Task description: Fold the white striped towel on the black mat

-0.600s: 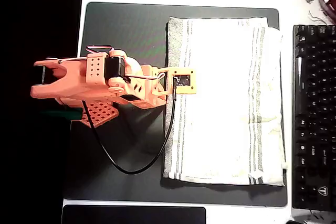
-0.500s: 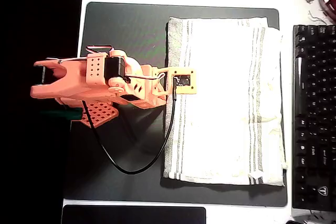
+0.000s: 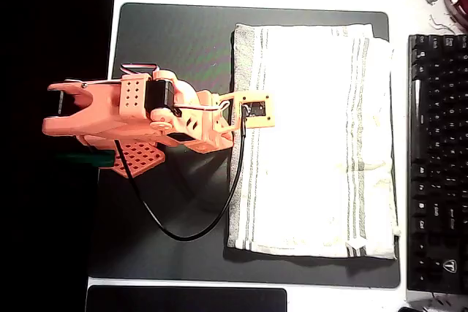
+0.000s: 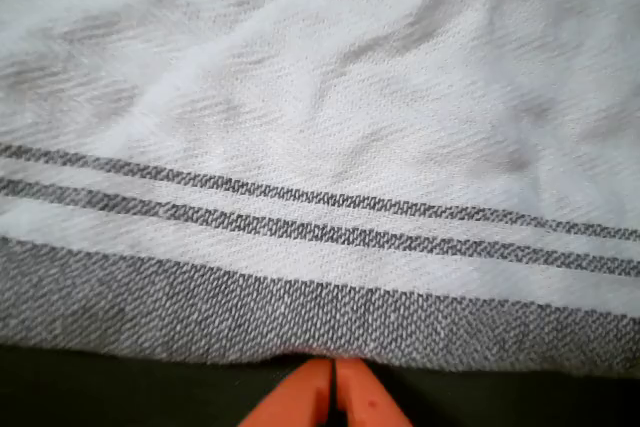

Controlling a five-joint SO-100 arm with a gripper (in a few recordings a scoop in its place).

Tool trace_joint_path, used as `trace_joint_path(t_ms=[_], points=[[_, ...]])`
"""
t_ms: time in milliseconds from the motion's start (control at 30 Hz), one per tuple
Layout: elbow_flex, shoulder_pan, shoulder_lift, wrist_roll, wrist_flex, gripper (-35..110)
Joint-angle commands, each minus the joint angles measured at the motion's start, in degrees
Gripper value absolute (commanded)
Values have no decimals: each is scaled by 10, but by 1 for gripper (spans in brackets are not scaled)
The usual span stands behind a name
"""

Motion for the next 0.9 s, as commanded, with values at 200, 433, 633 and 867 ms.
trace_joint_path(t_ms=[200, 433, 633, 867], points=[[12, -3, 13, -10, 12, 0], [-10, -5, -15, -18, -2, 0], [-80, -28, -78, -14, -4, 0], [-180, -53, -175, 4, 4, 0]])
